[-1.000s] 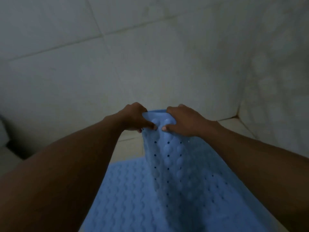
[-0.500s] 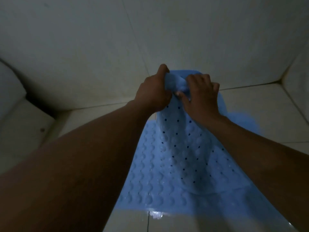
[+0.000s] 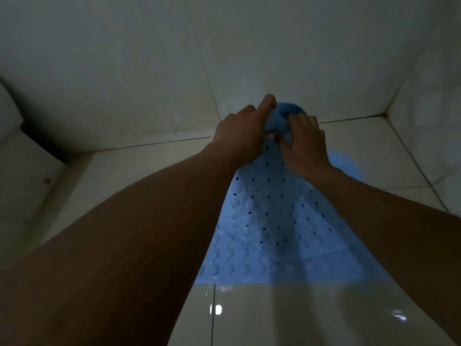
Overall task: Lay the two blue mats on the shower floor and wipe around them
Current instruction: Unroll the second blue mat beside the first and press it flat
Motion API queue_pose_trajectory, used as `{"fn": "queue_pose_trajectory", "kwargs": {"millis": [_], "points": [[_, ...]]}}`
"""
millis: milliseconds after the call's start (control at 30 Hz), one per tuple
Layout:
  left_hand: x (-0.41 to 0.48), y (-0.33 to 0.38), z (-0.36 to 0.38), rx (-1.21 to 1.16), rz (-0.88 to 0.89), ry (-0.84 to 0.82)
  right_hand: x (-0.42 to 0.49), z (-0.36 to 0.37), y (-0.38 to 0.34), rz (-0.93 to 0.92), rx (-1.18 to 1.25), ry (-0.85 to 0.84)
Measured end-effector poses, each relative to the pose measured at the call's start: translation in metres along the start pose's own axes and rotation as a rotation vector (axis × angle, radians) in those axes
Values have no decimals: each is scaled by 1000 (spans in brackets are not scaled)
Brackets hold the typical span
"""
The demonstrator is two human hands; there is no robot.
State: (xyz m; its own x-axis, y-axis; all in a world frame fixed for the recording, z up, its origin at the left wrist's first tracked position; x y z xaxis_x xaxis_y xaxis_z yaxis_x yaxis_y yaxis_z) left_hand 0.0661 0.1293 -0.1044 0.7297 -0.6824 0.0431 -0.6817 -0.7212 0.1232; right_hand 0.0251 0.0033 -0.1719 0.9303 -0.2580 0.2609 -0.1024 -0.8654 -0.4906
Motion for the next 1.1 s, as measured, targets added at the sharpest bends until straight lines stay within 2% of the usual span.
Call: {"fn": "queue_pose_trajectory", "kwargs": {"millis": [67,167,367,467,567,767,900,967,1100], "points": [[-15,4,-5,12,41,-33,-14,-14,-6,-52,-78,-23],[-48,-2,-17,-62,56,39,-31,-34,-33,-132,-137,-15],[-118,-29,-40,-245,101,177,-83,-64,-101,-273,-253,111],[-145,-36,-45,-310,136,199,-109,-75,-125,-336,-333,170],[-164,-35,-47,-322,199,209,-133,-81,-136,-367,-310,206],[-192,-32,-54,-309,291,223,-171,-99,-157,-265,-421,268],[-208,-53,-55,-224,256,244,-187,-84,-159,-148,-349,368],[-220,-63,-50,-210,229,281,-194,-64,-160,-108,-398,325],[-246,-50,-41,-179,208,307,-208,-56,-147,-185,-479,214]]}}
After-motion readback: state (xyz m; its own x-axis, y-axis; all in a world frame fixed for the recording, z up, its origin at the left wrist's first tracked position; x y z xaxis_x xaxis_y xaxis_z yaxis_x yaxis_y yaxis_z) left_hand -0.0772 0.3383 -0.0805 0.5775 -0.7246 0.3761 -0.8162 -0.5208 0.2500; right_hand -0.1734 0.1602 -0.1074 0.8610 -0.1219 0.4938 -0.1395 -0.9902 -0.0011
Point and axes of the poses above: each hand's wrist, its own x-axis towards the middle knuckle, its own z-axis out of the palm, y = z × x, the point moved 5 cm from there along x, towards the middle knuckle, and after that the axes turned 7 degrees about -y, right-handed, at the moved point
